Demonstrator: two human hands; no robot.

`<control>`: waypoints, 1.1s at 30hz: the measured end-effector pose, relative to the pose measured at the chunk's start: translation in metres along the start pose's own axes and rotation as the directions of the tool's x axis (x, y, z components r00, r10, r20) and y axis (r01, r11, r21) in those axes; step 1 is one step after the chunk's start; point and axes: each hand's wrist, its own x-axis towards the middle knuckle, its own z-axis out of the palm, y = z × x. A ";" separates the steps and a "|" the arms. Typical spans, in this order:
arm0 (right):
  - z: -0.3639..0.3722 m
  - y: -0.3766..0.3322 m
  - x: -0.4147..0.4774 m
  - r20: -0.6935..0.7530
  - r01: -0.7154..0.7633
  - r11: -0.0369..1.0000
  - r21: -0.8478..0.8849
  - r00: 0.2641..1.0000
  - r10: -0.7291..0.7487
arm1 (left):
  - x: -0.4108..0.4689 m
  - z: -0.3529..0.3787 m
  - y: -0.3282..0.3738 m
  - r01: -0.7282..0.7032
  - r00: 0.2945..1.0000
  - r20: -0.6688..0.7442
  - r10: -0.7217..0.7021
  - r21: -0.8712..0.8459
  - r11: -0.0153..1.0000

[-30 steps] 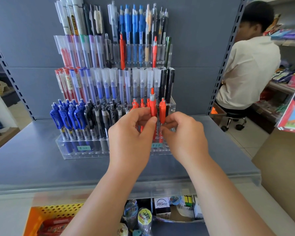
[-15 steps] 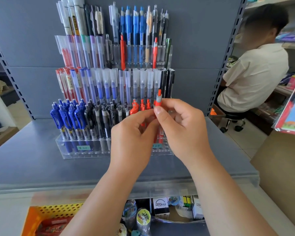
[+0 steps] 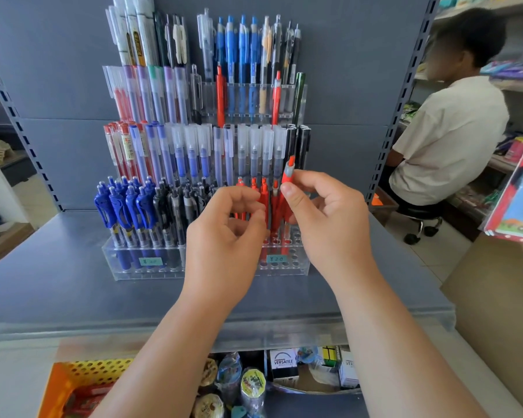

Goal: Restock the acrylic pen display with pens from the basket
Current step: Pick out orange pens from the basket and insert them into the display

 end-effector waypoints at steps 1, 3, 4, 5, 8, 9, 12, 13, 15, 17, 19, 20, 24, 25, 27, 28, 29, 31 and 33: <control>0.000 0.001 0.000 -0.003 0.002 1.000 -0.003 1.000 -0.002 | 0.000 0.000 -0.001 -0.001 1.000 0.002 0.001 0.003 1.000; -0.002 0.002 0.001 -0.020 0.004 1.000 0.004 1.000 -0.004 | -0.001 0.000 -0.002 -0.001 1.000 0.008 0.001 -0.002 1.000; -0.002 0.003 0.001 -0.018 0.004 1.000 0.004 1.000 -0.003 | -0.001 0.001 -0.003 -0.001 1.000 0.010 0.001 -0.009 1.000; -0.001 0.004 0.000 -0.005 0.005 1.000 -0.001 1.000 -0.005 | -0.001 0.001 -0.004 -0.003 1.000 0.011 0.003 -0.020 1.000; 0.002 0.005 -0.004 0.046 -0.003 1.000 -0.018 0.999 0.004 | -0.002 0.002 -0.006 -0.029 0.999 0.013 0.029 -0.053 0.998; 0.003 0.006 -0.005 0.050 -0.012 1.000 -0.023 0.999 0.013 | -0.002 0.002 -0.006 -0.037 0.999 0.013 0.038 -0.060 0.998; 0.005 0.007 -0.006 0.019 -0.013 0.998 -0.057 1.000 0.014 | -0.002 0.002 -0.007 -0.055 0.998 0.013 0.056 -0.076 0.996; 0.005 0.007 -0.006 0.003 -0.006 0.997 -0.071 1.000 0.006 | -0.001 0.002 -0.007 -0.058 0.998 0.014 0.059 -0.077 0.995; 0.005 0.008 -0.004 -0.020 -0.006 0.996 -0.091 1.000 0.005 | -0.001 0.003 -0.007 -0.056 0.998 0.016 0.057 -0.075 0.996; 0.005 0.010 -0.004 -0.023 -0.016 0.994 -0.106 1.000 0.014 | -0.002 0.003 -0.007 -0.055 0.998 0.017 0.057 -0.072 0.996; 0.005 0.012 -0.005 -0.026 -0.014 0.992 -0.124 1.000 0.011 | -0.002 0.004 -0.007 -0.055 0.998 0.017 0.056 -0.066 0.996; 0.006 0.012 -0.005 -0.027 -0.012 0.991 -0.131 1.000 0.009 | -0.002 0.004 -0.007 -0.051 0.998 0.017 0.052 -0.063 0.997; 0.008 0.010 -0.006 -0.037 -0.022 0.986 -0.166 0.999 0.016 | -0.002 0.004 -0.010 -0.030 0.999 0.017 0.031 -0.050 0.998; 0.008 0.010 -0.007 -0.037 -0.029 0.986 -0.164 0.999 0.024 | -0.002 0.003 -0.011 -0.028 0.999 0.017 0.028 -0.044 0.999; 0.008 0.009 -0.007 -0.034 -0.046 0.988 -0.146 0.999 0.041 | -0.002 0.003 -0.010 -0.024 1.000 0.019 0.025 -0.038 0.999; 0.009 0.009 -0.008 -0.032 -0.052 0.989 -0.138 0.998 0.048 | -0.002 0.002 -0.010 -0.023 1.000 0.021 0.024 -0.037 0.999; 0.009 0.008 -0.008 -0.029 -0.056 0.990 -0.129 0.998 0.052 | -0.002 0.002 -0.009 -0.022 0.999 0.022 0.023 -0.037 0.999; 0.010 0.008 -0.008 -0.019 -0.057 0.991 -0.122 0.998 0.055 | -0.002 0.002 -0.009 -0.019 1.000 0.024 0.020 -0.039 0.999; 0.010 0.007 -0.009 -0.009 -0.052 0.991 -0.127 0.999 0.052 | -0.002 0.002 -0.009 -0.017 1.000 0.024 0.018 -0.039 0.999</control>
